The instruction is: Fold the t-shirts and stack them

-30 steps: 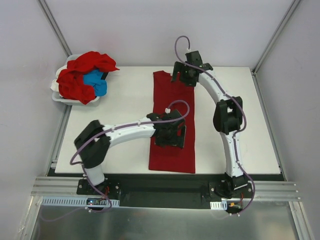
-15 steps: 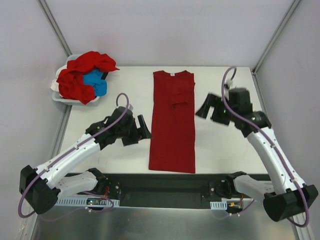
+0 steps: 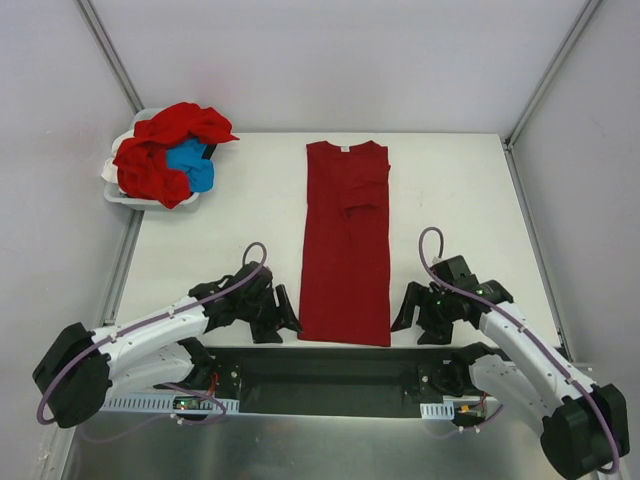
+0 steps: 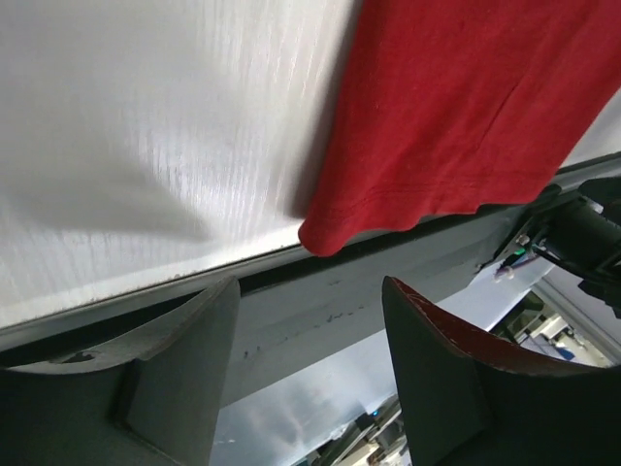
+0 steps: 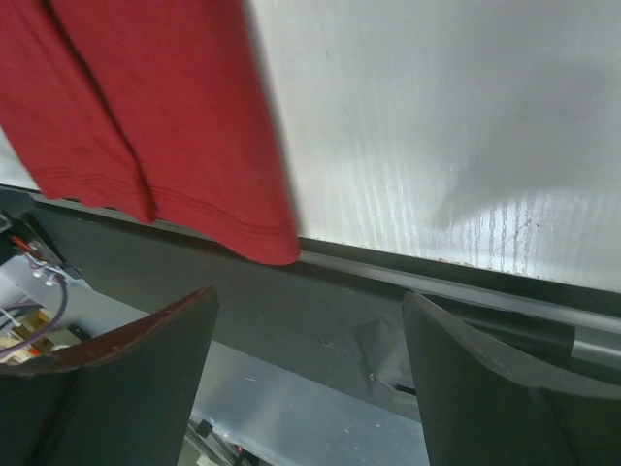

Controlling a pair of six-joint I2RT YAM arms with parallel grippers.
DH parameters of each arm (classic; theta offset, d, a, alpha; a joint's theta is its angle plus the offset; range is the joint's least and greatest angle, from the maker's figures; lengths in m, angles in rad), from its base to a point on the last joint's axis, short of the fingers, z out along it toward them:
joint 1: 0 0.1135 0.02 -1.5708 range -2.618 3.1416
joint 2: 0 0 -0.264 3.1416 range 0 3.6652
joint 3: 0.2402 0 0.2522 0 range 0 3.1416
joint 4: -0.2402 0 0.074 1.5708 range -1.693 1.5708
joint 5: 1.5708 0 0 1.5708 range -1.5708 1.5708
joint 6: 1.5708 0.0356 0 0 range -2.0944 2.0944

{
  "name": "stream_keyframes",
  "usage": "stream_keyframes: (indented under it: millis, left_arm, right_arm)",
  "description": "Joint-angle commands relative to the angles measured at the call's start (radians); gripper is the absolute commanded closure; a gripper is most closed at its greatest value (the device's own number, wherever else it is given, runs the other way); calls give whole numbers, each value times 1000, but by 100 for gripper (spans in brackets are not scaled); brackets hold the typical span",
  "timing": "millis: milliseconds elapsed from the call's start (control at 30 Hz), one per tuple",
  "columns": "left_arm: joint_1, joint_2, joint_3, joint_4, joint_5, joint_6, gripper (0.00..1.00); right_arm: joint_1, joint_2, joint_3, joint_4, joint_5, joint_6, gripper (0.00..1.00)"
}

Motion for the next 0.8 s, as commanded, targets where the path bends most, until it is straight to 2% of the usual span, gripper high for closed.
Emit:
stream_keyframes:
  millis: [0, 367, 600, 767]
  left_arm:
    - [-12, 86, 53, 77, 5, 26, 41]
    - [-22, 195, 67, 77, -20, 18, 54]
    - [-64, 204, 27, 77, -30, -38, 59]
    - [-71, 233, 47, 77, -33, -25, 60]
  right_arm:
    - [38, 42, -10, 80, -16, 30, 21]
    - [154, 169, -31, 207, 16, 97, 44]
    - [200, 186, -62, 206, 39, 123, 44]
    - [235, 214, -99, 264, 22, 155, 46]
